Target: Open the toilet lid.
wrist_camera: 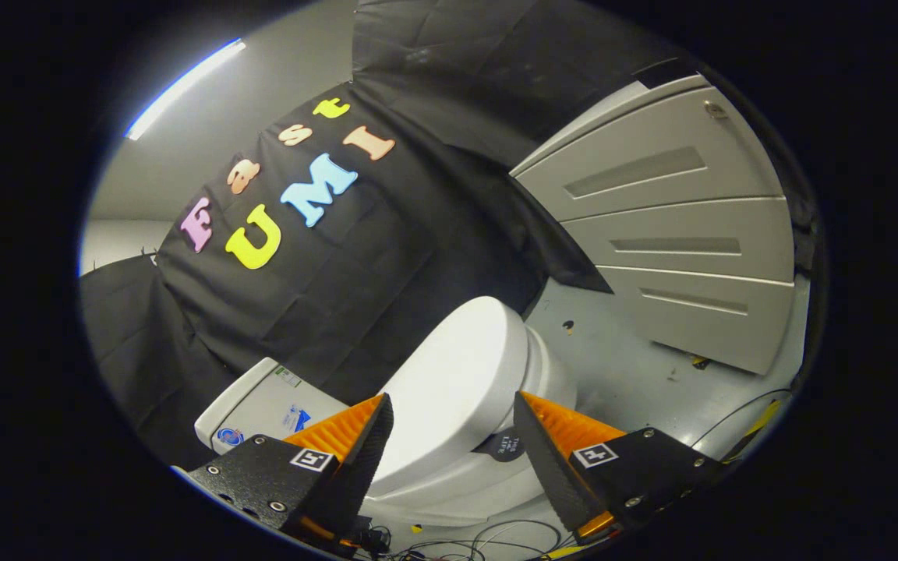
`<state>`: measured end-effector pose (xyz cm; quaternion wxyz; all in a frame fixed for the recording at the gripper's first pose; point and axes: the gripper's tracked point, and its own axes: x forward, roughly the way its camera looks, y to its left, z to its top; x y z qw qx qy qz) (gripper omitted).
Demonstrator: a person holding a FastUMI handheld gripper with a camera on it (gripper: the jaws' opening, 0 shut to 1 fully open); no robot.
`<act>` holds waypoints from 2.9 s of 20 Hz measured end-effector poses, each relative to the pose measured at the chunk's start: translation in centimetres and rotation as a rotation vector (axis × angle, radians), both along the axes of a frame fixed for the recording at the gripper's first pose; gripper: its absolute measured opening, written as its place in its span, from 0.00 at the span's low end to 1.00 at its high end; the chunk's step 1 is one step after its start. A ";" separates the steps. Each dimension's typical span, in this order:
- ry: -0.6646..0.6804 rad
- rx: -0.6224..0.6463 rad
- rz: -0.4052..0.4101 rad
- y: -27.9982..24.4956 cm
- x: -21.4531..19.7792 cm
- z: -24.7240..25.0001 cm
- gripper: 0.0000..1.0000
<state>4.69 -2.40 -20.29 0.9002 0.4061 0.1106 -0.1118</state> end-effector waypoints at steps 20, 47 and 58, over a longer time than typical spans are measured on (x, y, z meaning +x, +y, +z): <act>0.161 0.253 -0.081 0.6 -0.1 -9.0 0.95; 0.185 0.316 0.014 2.5 2.4 -7.6 0.00; 0.156 0.036 0.122 4.6 3.8 2.3 0.00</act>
